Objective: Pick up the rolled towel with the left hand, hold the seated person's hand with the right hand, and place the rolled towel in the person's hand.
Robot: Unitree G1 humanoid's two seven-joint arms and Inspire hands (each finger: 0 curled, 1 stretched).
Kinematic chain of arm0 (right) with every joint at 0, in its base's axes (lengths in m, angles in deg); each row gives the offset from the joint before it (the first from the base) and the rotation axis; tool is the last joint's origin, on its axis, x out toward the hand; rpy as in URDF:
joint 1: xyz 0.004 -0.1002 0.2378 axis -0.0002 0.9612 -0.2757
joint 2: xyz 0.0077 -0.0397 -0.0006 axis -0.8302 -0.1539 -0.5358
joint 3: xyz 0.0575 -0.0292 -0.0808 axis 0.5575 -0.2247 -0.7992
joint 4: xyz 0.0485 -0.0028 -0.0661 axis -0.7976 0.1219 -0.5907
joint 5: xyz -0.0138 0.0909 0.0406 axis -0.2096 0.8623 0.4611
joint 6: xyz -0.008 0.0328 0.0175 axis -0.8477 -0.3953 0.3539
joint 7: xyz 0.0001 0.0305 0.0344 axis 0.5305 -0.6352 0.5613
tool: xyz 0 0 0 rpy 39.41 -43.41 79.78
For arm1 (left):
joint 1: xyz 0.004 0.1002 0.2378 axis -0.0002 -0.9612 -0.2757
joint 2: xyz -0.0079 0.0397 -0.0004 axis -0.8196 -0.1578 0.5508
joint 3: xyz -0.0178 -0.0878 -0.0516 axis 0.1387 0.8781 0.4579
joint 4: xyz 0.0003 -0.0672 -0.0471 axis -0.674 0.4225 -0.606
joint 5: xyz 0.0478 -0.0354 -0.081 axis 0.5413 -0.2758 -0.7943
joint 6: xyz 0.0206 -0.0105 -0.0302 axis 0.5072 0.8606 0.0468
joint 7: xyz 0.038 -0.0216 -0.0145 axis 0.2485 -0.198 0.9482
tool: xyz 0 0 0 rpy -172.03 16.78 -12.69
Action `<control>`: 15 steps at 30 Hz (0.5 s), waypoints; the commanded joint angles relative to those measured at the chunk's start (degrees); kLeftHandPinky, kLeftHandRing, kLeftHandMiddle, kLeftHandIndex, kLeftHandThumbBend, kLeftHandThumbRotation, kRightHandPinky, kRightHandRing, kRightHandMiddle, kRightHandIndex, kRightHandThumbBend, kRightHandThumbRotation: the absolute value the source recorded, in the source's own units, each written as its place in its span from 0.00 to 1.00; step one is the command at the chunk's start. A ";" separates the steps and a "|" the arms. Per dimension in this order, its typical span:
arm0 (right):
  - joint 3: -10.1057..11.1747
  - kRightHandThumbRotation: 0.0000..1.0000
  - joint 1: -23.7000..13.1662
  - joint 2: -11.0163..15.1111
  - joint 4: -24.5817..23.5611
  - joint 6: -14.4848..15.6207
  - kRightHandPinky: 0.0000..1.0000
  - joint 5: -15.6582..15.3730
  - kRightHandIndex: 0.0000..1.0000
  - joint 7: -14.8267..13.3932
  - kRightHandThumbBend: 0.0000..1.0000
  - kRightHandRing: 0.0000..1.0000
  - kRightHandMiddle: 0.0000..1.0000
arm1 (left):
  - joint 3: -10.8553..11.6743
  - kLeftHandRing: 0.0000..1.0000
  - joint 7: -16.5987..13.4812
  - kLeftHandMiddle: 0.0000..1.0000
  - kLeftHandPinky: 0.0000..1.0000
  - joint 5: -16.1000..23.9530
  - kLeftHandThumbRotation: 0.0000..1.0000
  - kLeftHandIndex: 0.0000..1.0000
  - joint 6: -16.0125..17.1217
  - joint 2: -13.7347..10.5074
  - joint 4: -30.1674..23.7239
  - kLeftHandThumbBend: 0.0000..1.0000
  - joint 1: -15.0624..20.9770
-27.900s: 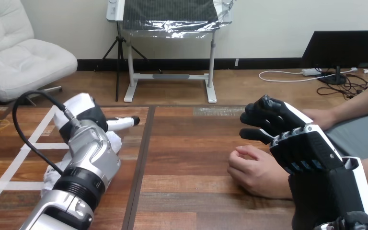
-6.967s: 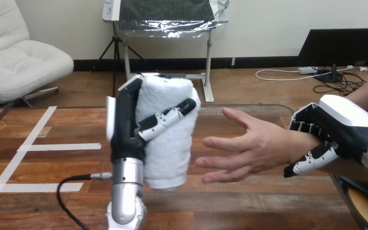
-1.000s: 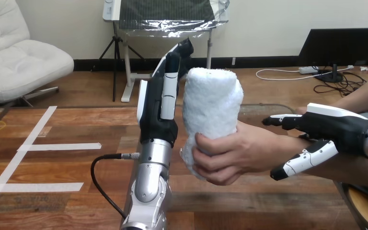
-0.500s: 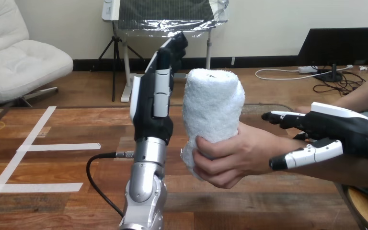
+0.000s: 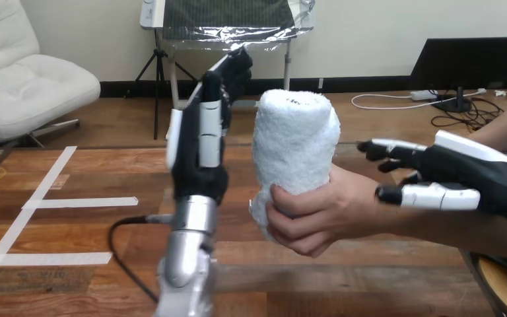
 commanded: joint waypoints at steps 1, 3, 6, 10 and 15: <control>3.89 1.00 0.66 -2.79 -0.26 -3.83 0.76 1.78 0.91 -4.95 0.97 0.88 0.90 | 0.31 0.82 1.26 0.79 0.87 -1.06 1.00 0.74 -0.85 -0.72 -8.87 0.66 -3.24; 4.67 1.00 1.41 -3.96 -0.75 -4.17 0.77 2.38 0.90 -6.82 0.97 0.88 0.89 | 0.05 0.81 1.65 0.79 0.87 -0.79 1.00 0.73 -1.06 -1.38 -11.27 0.66 -4.40; 5.43 1.00 2.37 -5.24 -1.44 -4.80 0.78 2.95 0.89 -9.11 0.97 0.88 0.88 | -0.24 0.81 1.64 0.79 0.86 -0.12 1.00 0.72 -1.77 -2.26 -14.48 0.67 -5.96; 6.15 1.00 3.42 -6.80 -2.26 -5.03 0.81 4.36 0.88 -11.30 0.99 0.89 0.88 | -0.74 0.81 2.45 0.79 0.85 -0.13 1.00 0.72 -2.16 -3.55 -17.95 0.68 -7.63; 6.99 1.00 4.85 -8.96 -3.61 -5.79 0.84 6.08 0.89 -13.64 1.00 0.90 0.88 | -0.95 0.81 2.66 0.79 0.82 0.07 1.00 0.71 -3.79 -5.06 -23.63 0.70 -10.33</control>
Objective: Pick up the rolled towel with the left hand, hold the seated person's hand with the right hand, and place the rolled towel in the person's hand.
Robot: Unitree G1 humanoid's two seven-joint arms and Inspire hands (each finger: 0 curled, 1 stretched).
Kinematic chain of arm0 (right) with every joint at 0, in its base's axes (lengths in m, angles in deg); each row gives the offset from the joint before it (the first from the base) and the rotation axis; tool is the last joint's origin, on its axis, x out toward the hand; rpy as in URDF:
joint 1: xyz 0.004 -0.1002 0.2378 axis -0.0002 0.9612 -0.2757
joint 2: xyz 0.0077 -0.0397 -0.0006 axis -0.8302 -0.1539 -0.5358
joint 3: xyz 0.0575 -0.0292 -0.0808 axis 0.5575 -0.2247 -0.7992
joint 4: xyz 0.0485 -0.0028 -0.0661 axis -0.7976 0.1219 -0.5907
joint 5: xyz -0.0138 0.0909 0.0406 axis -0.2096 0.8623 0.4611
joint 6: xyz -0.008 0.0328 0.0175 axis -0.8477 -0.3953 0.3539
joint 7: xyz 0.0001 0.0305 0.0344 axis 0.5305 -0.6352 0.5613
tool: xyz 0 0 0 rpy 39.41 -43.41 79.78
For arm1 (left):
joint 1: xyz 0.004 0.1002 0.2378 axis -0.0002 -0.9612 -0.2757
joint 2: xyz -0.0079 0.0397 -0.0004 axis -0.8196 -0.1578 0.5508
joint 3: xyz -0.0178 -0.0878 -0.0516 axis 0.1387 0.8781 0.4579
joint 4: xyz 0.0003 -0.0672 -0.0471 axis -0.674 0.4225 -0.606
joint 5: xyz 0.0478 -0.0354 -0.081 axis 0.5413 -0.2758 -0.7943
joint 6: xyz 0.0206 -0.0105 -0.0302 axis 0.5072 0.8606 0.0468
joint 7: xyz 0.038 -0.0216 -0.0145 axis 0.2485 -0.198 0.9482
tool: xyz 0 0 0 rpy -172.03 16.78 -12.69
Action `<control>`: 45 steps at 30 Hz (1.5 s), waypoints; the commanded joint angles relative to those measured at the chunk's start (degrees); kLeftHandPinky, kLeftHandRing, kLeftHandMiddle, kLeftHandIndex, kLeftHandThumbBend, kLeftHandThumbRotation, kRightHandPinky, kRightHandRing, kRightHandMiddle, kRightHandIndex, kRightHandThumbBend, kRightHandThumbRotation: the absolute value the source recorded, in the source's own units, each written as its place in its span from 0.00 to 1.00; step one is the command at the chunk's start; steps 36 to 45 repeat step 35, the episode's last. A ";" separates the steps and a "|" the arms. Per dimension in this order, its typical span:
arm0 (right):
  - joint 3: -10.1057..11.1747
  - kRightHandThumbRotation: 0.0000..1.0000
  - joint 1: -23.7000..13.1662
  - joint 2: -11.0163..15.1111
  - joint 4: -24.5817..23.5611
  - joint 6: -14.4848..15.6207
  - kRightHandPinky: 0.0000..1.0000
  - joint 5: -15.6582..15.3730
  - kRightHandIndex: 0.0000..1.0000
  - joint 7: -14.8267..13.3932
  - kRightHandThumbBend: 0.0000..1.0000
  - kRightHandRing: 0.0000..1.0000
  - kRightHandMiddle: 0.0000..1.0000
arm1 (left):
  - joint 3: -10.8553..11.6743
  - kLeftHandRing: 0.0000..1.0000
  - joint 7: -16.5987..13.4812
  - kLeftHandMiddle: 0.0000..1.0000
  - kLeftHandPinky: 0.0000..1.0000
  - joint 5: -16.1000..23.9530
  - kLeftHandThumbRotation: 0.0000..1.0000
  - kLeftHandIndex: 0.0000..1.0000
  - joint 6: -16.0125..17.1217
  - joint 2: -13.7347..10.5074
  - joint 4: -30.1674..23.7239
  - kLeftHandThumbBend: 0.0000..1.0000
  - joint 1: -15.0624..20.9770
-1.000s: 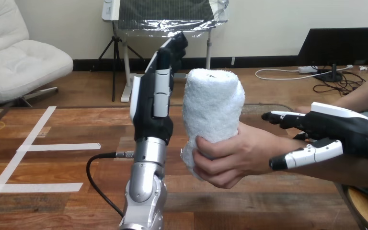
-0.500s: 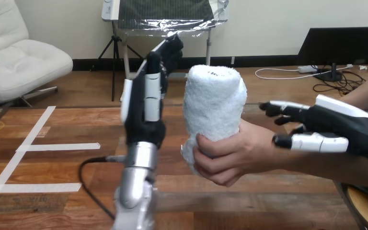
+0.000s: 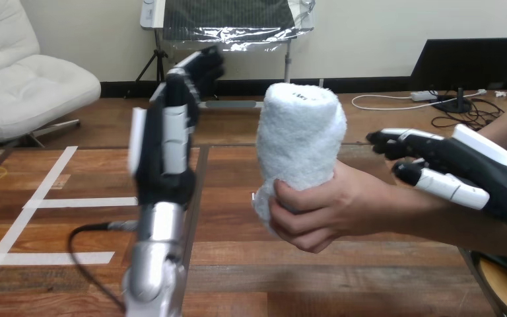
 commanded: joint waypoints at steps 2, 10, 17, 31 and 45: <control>3.92 1.00 0.13 -4.80 -3.82 -2.81 0.86 3.60 0.89 -4.92 1.00 0.91 0.89 | -0.95 0.81 1.40 0.79 0.81 0.19 1.00 0.70 -2.26 -1.37 -12.26 0.70 -3.58; 4.21 1.00 2.18 -7.89 -6.43 -4.14 0.92 3.12 0.89 -9.25 0.97 0.93 0.91 | -0.91 0.81 2.50 0.78 0.78 -2.09 1.00 0.69 -5.77 -2.66 -21.02 0.69 -8.29; 3.82 1.00 3.61 -10.18 -8.33 -6.38 0.94 2.55 0.90 -12.34 0.93 0.94 0.92 | -0.68 0.83 3.89 0.78 0.82 -2.69 1.00 0.69 -6.49 -4.12 -26.86 0.66 -12.74; 3.56 1.00 5.50 -14.30 -10.61 -10.71 0.97 3.89 0.94 -14.99 0.91 0.98 0.95 | -0.12 0.82 5.36 0.76 0.88 -3.74 1.00 0.70 -8.20 -5.22 -35.33 0.67 -20.16; 3.49 1.00 6.07 -15.58 -11.22 -12.00 0.98 4.16 0.95 -15.74 0.93 0.99 0.96 | -0.09 0.82 5.40 0.76 0.88 -4.68 1.00 0.70 -9.10 -5.17 -37.81 0.66 -22.22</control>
